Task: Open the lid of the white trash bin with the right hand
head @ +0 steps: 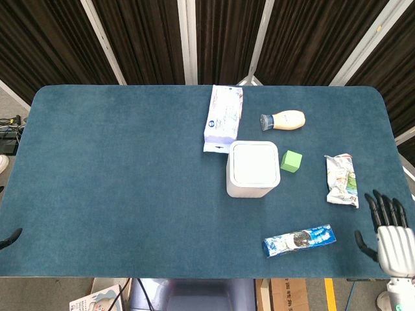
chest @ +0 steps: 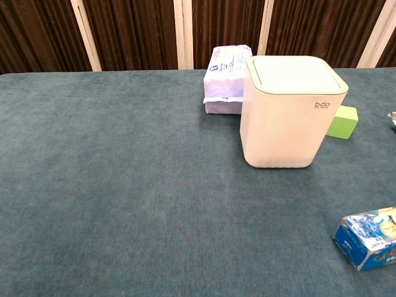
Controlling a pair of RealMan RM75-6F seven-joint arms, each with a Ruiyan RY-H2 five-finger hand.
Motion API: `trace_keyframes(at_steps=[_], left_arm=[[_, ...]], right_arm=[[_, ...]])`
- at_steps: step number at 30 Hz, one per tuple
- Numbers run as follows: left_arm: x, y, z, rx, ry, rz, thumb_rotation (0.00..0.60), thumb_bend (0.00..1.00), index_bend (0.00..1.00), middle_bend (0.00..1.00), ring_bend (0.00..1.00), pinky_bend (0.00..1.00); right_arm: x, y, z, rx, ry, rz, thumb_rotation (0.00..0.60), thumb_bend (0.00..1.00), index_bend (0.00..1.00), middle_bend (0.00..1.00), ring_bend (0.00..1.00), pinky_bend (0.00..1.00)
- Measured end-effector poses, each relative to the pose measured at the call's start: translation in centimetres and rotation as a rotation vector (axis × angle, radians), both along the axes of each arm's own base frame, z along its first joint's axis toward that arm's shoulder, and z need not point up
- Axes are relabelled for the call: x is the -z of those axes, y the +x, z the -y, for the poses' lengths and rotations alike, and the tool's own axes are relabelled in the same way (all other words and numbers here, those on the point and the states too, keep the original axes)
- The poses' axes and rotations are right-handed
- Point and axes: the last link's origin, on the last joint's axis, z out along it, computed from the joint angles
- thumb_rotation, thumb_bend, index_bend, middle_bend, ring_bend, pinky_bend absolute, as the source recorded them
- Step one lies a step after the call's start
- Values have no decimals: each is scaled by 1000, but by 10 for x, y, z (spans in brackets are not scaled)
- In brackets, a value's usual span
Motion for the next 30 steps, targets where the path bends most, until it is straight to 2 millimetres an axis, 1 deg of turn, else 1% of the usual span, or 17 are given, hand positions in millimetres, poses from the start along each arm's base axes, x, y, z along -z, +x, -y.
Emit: trace_keyframes(at_steps=[1, 4, 6, 10, 20, 27, 30], left_arm=[[0, 0, 0, 0, -2, -1, 600, 68, 163, 60, 0, 0], [2, 1, -1, 7, -10, -3, 600, 68, 163, 59, 0, 0], [3, 1, -1, 9, -15, -3, 600, 68, 163, 59, 0, 0], [2, 0, -1, 0, -10, -1, 600, 67, 163, 59, 0, 0], [3, -1, -5, -1, -1, -7, 600, 68, 163, 60, 0, 0], [1, -1, -3, 6, 5, -5, 600, 67, 162, 60, 0, 0], [2, -1, -4, 2, 2, -4, 600, 67, 162, 60, 0, 0]], right_arm=[[0, 0, 1, 4, 2, 1, 600, 368, 0, 19, 40, 36], [-7, 7, 19, -26, -20, -2, 600, 368, 0, 19, 40, 36], [-10, 10, 25, -40, -27, -4, 600, 368, 0, 19, 40, 36], [-14, 9, 20, -27, -24, -12, 600, 368, 0, 19, 40, 35], [-12, 8, 21, -27, -3, -21, 600, 368, 0, 19, 40, 36], [-14, 9, 20, -35, -11, -17, 600, 368, 0, 19, 40, 36], [-12, 9, 21, -36, -7, -13, 600, 369, 0, 45, 79, 44]])
